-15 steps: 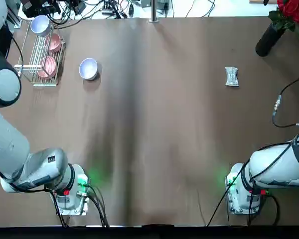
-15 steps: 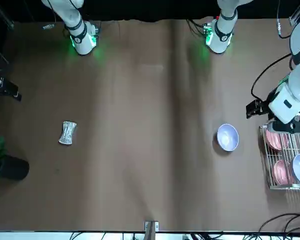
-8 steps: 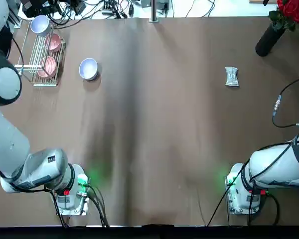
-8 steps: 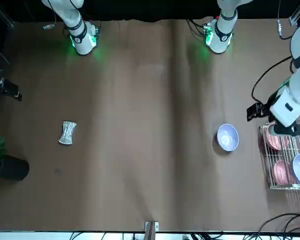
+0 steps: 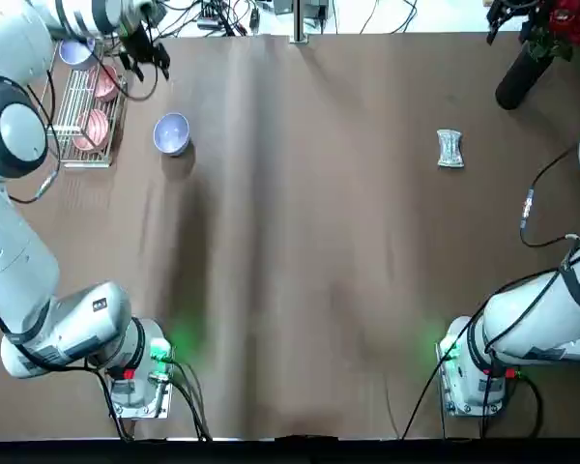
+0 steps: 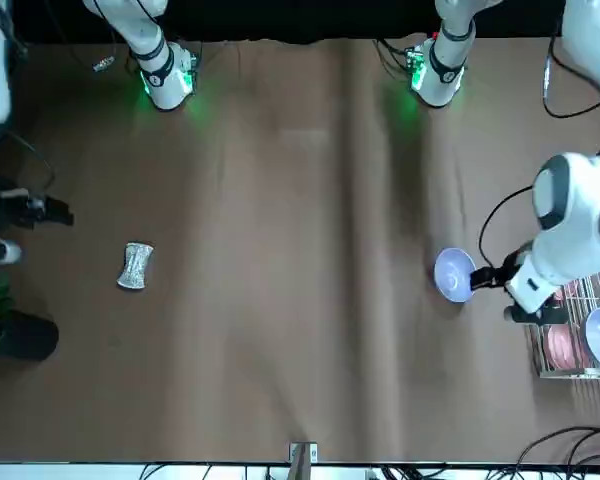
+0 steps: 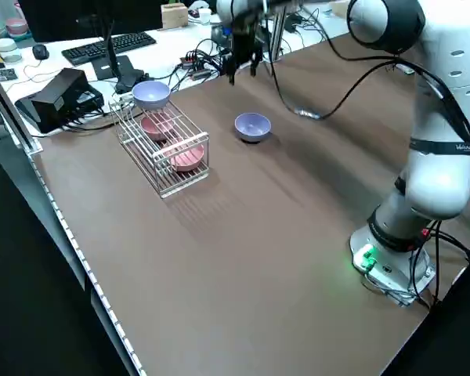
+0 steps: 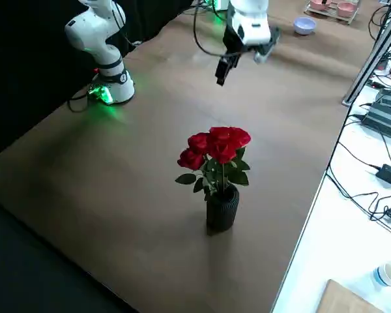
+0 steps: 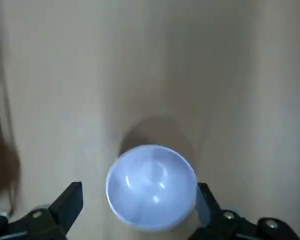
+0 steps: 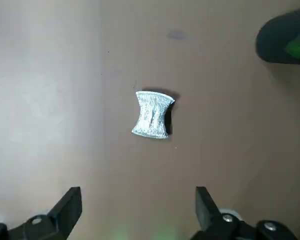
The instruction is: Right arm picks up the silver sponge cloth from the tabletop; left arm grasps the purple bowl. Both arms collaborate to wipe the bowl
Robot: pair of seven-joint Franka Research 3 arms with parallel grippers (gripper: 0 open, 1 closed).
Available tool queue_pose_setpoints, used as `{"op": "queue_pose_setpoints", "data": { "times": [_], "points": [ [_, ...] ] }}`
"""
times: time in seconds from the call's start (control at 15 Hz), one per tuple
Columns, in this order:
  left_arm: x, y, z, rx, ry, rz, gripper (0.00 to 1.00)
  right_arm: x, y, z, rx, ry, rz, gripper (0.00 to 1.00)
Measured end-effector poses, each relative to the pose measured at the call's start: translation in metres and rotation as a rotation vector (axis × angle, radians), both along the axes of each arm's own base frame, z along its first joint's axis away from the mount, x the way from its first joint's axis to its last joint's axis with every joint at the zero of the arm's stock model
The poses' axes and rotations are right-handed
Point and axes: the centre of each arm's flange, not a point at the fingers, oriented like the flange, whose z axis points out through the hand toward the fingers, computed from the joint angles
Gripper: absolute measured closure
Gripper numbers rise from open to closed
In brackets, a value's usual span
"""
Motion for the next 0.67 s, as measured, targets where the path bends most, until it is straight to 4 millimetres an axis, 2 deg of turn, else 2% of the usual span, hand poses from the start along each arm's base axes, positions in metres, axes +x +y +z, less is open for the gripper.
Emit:
{"op": "queue_pose_setpoints", "data": {
  "times": [0.13,0.27,0.4,0.53,0.6,0.67],
  "points": [
    [-0.016,0.015,-0.042,0.02,-0.01,-0.015,0.0,0.01,0.001,-0.035,0.003,0.046,0.001,0.0],
    [-0.031,0.025,-0.074,0.041,0.013,-0.039,0.0,0.017,0.002,-0.074,0.007,0.097,0.003,0.0],
    [-0.04,0.03,-0.088,0.047,0.027,-0.046,0.0,0.023,0.001,-0.116,0.007,0.112,0.002,0.0],
    [-0.044,0.03,-0.094,0.045,0.031,-0.05,0.03,0.021,0.001,-0.158,0.005,0.106,0.0,0.0],
    [-0.046,0.028,-0.096,0.043,0.027,-0.051,0.15,0.016,0.001,-0.178,0.005,0.114,-0.002,0.02],
    [-0.047,0.028,-0.098,0.042,0.025,-0.053,0.21,0.011,0.0,-0.194,0.005,0.13,-0.004,0.03]
  ]
}}
